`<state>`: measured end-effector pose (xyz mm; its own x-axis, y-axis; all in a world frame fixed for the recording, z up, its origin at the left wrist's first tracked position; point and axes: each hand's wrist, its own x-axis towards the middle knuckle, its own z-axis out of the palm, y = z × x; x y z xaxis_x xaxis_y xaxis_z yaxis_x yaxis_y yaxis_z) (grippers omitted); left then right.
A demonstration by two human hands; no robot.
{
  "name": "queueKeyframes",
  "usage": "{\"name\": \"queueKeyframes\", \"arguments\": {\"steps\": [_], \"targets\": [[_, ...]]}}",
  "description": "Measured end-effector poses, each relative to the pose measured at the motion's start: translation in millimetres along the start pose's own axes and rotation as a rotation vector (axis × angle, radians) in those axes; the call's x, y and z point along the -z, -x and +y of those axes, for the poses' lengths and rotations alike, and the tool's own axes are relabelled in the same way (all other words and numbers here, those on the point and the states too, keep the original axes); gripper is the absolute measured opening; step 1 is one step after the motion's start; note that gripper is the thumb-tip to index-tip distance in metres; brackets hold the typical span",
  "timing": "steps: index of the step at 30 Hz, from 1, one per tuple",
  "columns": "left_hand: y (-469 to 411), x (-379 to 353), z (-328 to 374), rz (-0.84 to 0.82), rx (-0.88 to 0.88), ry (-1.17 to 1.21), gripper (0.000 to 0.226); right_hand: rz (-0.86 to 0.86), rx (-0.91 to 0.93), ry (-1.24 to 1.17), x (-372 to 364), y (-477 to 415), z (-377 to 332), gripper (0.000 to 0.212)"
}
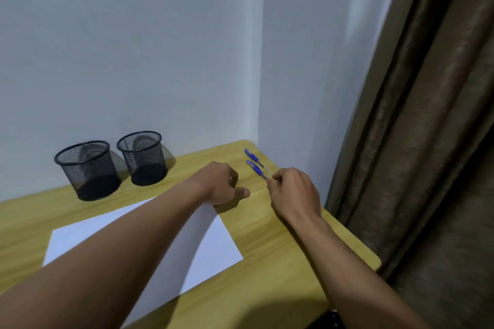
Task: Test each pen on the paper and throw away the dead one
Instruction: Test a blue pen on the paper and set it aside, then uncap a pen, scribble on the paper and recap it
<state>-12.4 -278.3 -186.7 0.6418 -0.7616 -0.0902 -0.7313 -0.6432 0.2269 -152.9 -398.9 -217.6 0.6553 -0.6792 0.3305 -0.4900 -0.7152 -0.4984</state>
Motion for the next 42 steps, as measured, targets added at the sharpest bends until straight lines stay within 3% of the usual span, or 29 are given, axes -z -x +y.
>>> {"name": "queueKeyframes", "arguments": {"steps": [5,12,26,33,42], "targets": [[32.7,22.2,-14.0,0.079,-0.001,0.065,0.075,-0.053,0.089,-0.028,23.0,7.5,-20.7,0.023],[126.6,50.6,-63.5,0.248,0.026,0.045,0.061,-0.236,0.268,-0.099,32.6,24.7,-98.3,0.028],[352.7,59.9,-217.2,0.372,0.484,0.006,0.047,-0.607,0.706,-0.221,-48.0,158.2,-287.5,0.038],[398.0,34.6,-264.6,0.436,0.632,0.036,0.029,-0.599,0.879,-0.085,-77.7,210.6,-336.8,0.027],[406.2,17.8,-285.4,0.481,0.649,-0.032,0.026,-0.482,1.048,0.001,-109.4,223.0,-349.1,0.024]]}}
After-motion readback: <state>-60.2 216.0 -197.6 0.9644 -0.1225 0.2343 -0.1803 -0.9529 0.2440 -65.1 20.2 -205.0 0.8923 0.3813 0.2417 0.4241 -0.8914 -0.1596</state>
